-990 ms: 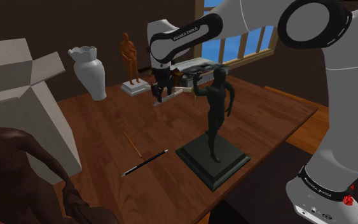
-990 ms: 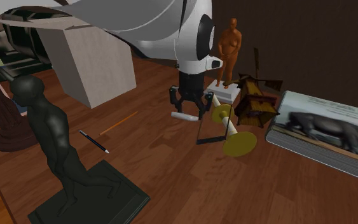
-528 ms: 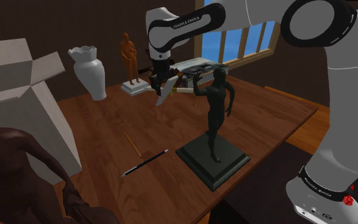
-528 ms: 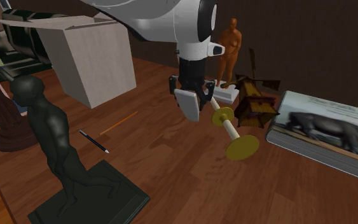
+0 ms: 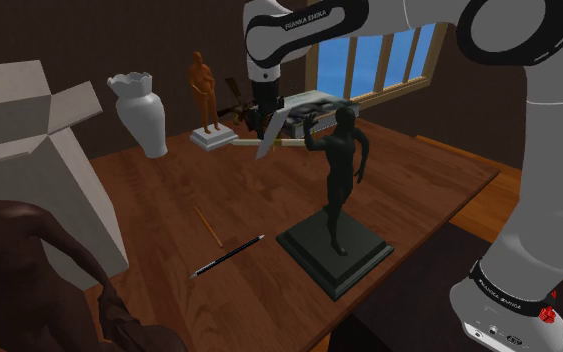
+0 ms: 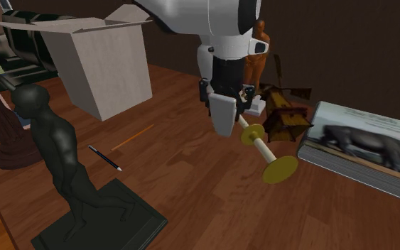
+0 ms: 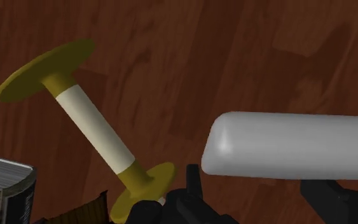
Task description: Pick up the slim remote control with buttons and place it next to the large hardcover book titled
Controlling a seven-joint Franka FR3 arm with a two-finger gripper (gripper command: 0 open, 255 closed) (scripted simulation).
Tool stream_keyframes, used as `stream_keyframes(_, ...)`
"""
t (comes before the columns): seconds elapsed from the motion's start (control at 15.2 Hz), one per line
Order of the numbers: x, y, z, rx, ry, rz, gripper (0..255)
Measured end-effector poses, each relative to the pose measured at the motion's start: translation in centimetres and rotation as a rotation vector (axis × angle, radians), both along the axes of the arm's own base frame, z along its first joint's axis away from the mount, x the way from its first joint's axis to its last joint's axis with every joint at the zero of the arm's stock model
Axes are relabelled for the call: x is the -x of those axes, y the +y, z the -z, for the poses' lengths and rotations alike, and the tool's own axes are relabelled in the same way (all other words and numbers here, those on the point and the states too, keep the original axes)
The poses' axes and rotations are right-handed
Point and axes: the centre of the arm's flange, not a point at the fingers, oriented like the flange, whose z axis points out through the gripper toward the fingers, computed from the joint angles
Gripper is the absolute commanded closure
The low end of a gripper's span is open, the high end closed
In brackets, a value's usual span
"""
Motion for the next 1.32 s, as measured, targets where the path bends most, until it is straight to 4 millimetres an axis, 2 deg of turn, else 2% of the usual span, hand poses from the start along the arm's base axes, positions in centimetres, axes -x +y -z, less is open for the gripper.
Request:
stream_keyframes(0.07,-0.4,-0.9,-0.1,-0.001,-0.001,-0.002,255)
stream_keyframes(0.26,0.4,-4.7,-0.1,-0.005,-0.003,-0.001,255)
stream_keyframes(0.59,1.1,-12.1,0.1,0.003,-0.003,0.006,255)
stream_keyframes(0.66,1.1,-12.2,0.1,0.004,-0.002,0.007,0)
stream_keyframes(0.79,1.3,-12.4,0.6,-0.015,0.008,-0.016,0)
stream_keyframes(0.99,2.8,-13.6,3.1,-0.119,0.063,-0.169,0)
stream_keyframes(1.32,4.2,-16.3,3.0,-0.263,0.018,-0.467,0)
